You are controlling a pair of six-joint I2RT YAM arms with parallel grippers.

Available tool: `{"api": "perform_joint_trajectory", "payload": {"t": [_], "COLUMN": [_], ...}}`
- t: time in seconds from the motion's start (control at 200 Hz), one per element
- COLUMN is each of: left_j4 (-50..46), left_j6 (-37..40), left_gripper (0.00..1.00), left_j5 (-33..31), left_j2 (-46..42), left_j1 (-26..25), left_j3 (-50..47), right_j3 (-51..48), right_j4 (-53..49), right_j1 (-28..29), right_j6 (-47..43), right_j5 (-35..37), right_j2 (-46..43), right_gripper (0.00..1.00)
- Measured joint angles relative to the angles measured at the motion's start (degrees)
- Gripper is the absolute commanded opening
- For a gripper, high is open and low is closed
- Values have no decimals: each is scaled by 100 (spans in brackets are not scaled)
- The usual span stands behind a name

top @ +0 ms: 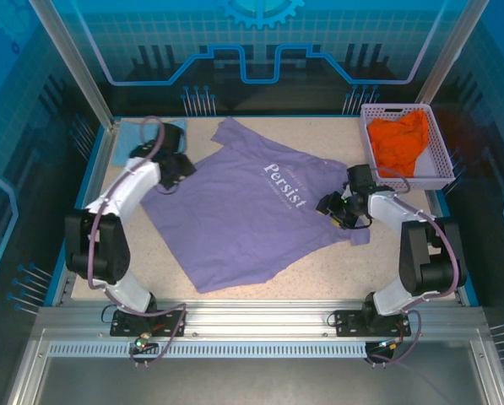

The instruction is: Fold and stack the t-shirts

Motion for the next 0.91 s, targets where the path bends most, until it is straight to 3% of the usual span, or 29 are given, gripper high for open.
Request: {"api": "perform_joint_trajectory", "payload": {"t": [0.1, 0.25, 0.5, 0.745, 0.905], "left_j4": [254, 190, -114, -695, -815], "left_j6": [-238, -326, 109, 544, 643], "left_gripper": [56, 57, 57, 57, 65], "left_j5": [-105, -273, -444, -175, 214], "left_j2": [680, 2033, 3574, 5386, 6247], "left_j1": [-549, -968, -1360, -1635, -1797], "left_j3": [-76, 382, 2857, 6061, 7604], "right_j3": [280, 380, 35, -1121, -1762], "right_j4": [-26, -94, 50, 310, 4], "right_j1": [221, 492, 549, 1274, 1799], "right_j6": [0, 0, 295, 1198, 1989], "right_j5": [74, 157, 179, 249, 562], "right_j2": [214, 673, 671, -439, -1438], "right_gripper": [54, 54, 54, 54, 63]}}
